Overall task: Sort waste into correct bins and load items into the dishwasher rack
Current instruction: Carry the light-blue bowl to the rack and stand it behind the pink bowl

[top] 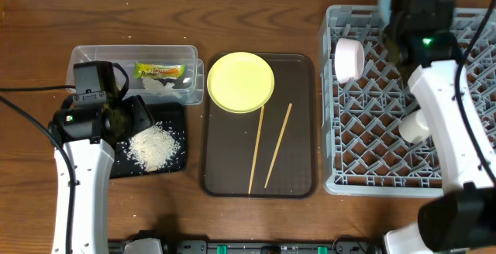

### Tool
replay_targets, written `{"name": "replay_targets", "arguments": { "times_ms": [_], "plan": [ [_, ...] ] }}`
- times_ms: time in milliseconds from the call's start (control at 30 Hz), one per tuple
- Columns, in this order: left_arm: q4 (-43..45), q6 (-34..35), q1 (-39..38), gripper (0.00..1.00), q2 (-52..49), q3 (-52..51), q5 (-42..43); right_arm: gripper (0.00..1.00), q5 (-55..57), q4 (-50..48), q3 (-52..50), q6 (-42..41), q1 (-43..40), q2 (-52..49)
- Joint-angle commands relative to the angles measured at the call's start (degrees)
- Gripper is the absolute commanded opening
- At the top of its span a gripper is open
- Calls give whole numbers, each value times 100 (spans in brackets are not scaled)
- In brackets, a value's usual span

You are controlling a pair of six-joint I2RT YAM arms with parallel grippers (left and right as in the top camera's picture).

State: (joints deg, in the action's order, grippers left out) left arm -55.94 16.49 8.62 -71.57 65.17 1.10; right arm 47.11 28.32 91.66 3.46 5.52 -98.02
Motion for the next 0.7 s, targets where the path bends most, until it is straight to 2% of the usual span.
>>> {"name": "replay_targets", "arguments": {
  "times_ms": [0,167,667],
  "plan": [
    [-11,13,31,67,20,-4,-26,1,800,-81,7,452,-210,-422],
    [-15,15,31,67,20,-4,-26,1,1309,-273,7,452,-380,-986],
    [-15,31,31,67,20,-4,-24,1,1244,-463,7,236,-278,-1862]
  ]
}}
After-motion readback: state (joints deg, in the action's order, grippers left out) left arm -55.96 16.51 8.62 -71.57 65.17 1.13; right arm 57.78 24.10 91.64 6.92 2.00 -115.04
